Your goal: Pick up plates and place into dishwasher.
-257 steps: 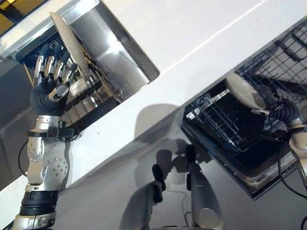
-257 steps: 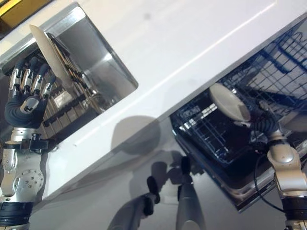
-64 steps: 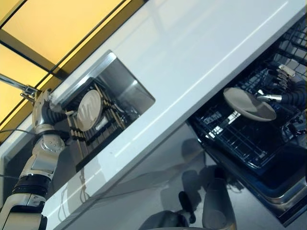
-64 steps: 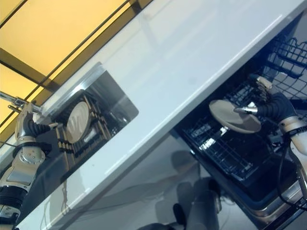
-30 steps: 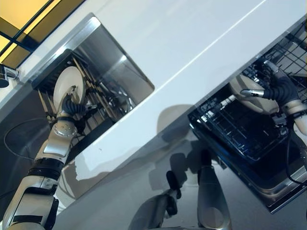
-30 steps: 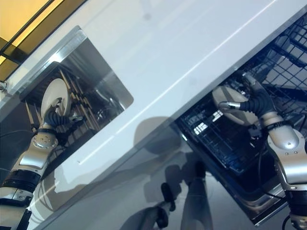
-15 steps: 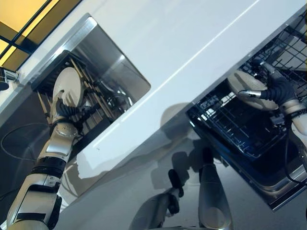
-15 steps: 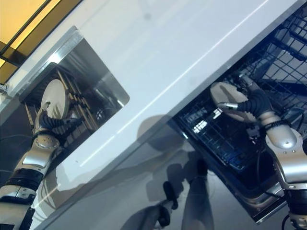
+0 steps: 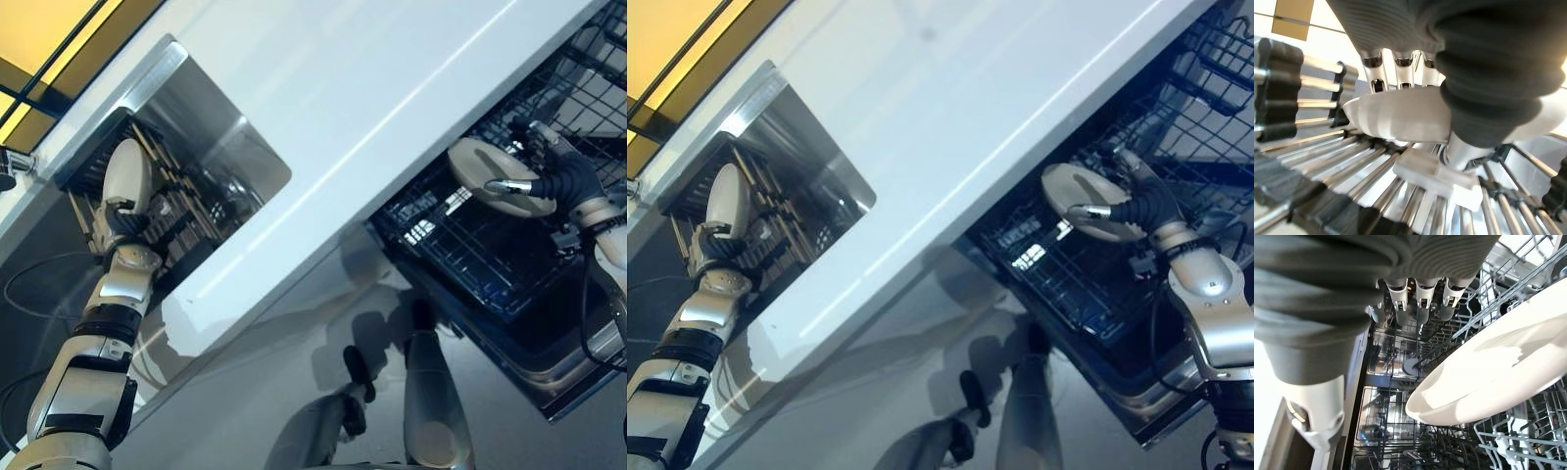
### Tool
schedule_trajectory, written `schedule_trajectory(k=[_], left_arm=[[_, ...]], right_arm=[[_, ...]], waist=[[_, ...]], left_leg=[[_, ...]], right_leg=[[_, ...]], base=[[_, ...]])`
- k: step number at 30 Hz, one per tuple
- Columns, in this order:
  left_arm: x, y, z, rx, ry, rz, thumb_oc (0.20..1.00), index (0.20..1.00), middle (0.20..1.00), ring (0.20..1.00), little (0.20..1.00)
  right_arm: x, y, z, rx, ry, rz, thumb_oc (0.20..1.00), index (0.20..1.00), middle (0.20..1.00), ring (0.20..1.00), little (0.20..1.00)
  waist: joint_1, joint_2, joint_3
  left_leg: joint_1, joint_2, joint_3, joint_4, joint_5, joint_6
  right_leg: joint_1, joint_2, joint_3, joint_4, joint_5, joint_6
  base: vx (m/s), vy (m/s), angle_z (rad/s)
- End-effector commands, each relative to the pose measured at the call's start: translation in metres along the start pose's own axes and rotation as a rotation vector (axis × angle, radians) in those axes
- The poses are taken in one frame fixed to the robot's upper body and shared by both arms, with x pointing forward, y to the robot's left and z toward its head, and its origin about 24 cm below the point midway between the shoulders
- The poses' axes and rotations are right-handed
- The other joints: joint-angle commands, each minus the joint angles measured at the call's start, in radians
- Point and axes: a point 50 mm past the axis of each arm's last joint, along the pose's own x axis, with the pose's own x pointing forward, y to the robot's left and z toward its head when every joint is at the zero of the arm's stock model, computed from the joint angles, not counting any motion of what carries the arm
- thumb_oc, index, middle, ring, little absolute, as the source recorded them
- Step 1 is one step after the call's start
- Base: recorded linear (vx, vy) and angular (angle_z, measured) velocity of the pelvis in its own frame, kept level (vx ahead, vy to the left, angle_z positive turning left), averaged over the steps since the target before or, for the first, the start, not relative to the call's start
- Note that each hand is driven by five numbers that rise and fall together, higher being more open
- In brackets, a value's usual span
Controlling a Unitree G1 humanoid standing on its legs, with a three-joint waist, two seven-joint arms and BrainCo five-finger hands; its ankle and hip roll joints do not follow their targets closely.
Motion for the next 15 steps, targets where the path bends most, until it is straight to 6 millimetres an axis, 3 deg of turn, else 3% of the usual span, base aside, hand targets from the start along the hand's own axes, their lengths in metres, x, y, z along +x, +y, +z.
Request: schedule_trajectory(k=[1, 15], left_arm=[[0.016, 0.033, -0.016, 0.016, 0.07, 0.083, 0.2, 0.2, 0.2, 0.2, 0.2], [0.008, 0.026, -0.031, -0.033, 0.072, 0.075, 0.2, 0.2, 0.2, 0.2, 0.2]], right_arm=[[0.002, 0.001, 0.018, -0.006, -0.102, 0.012, 1.0, 1.0, 1.0, 1.0, 1.0], [-0.009, -0.001, 0.009, -0.008, -0.069, 0.013, 1.0, 1.0, 1.0, 1.0, 1.0]], waist=[[-0.011, -0.077, -0.048], [-0.004, -0.073, -0.067]], left_leg=[[-0.096, -0.017, -0.008, 0.114, -0.003, -0.028], [-0.059, -0.017, -0.017, 0.112, -0.009, -0.029]], right_leg=[[0.113, -0.012, 0.004, -0.163, 0.012, 0.052], [0.159, -0.027, -0.013, -0.16, 0.0, 0.049]], base=[[0.0, 0.0, 0.0], [0.01, 0.003, 0.02]])
